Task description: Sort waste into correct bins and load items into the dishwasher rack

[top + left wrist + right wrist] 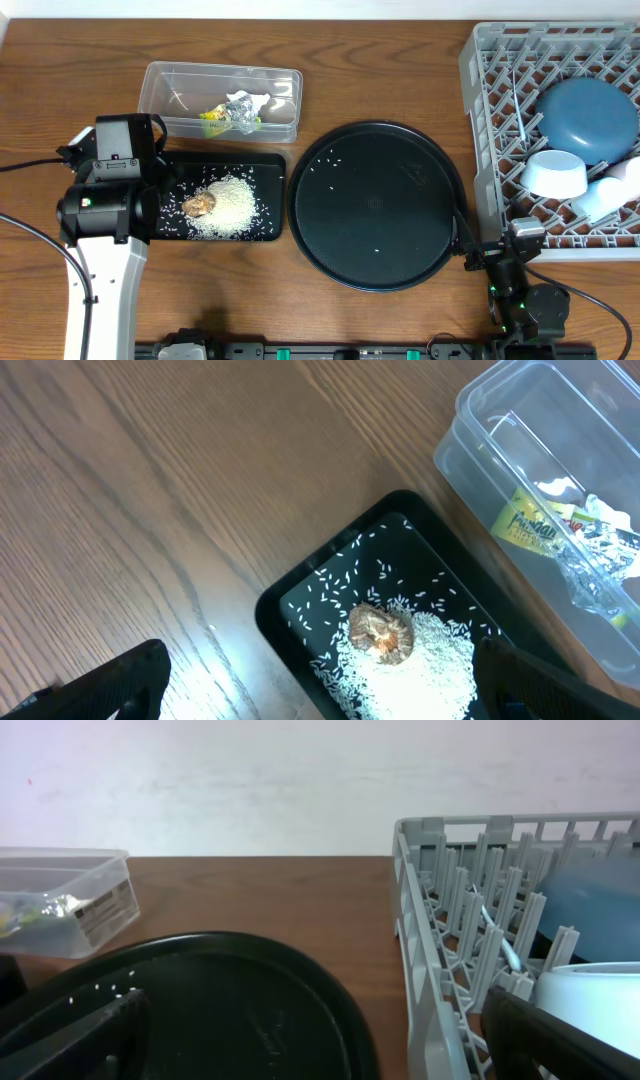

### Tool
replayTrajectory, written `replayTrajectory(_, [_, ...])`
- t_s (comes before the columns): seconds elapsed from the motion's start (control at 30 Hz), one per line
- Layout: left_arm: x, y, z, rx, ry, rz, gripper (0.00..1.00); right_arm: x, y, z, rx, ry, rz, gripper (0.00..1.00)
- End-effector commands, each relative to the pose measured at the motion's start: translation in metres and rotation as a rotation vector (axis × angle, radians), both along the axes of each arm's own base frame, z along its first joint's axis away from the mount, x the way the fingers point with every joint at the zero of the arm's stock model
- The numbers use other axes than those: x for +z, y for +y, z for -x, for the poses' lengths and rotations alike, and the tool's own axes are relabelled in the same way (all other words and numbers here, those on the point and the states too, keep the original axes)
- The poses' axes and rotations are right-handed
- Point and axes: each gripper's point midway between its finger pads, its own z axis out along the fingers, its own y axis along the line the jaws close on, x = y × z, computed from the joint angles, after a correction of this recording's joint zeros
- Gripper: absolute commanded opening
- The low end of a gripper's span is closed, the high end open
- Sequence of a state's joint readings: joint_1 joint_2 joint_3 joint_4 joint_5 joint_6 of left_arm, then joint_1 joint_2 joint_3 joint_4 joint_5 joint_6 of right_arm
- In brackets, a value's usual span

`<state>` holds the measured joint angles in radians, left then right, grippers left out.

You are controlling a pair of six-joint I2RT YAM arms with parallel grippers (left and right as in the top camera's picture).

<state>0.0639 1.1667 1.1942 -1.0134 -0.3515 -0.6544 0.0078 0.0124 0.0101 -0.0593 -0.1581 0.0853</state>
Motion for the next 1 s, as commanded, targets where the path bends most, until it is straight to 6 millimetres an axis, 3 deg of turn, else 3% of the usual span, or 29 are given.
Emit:
replayTrajectory(0.0, [0.0045, 0.0046, 0.0008, 0.016, -0.009, -0.020, 0.98, -0.0008, -0.0020, -0.0001, -0.006, -0.007, 0.034, 0.99])
replayTrajectory(0.97, [0.0029, 0.0044, 0.0039, 0.016, 0.006, -0.020, 0.98, -0.0008, -0.0021, -0.0001, -0.007, -0.007, 0.034, 0.99])
